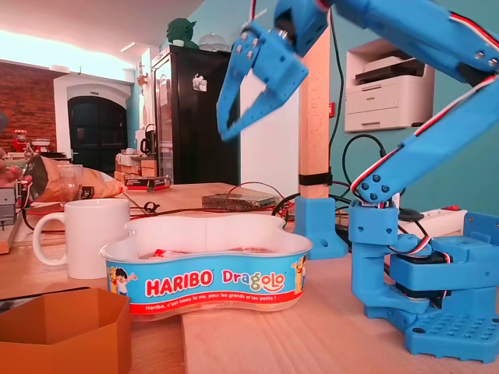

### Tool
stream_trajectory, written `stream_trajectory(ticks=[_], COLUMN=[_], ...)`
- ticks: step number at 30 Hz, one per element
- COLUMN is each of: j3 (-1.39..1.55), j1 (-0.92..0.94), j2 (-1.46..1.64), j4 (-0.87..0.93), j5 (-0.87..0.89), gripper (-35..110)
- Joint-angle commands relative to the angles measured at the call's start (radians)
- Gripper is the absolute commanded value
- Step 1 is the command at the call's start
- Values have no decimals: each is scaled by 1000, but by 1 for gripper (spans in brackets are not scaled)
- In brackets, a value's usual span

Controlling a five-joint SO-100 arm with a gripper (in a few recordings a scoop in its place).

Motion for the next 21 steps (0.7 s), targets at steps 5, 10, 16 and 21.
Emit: stream_trajectory(ticks=[5,10,16,21], j3=[120,106,103,106], j1=[87,87,38,-17], j2=[-272,-459,-566,-575], j4=[-120,-299,-390,-388], j5=[-17,-11,61,74], gripper=[-3,-2,0,10])
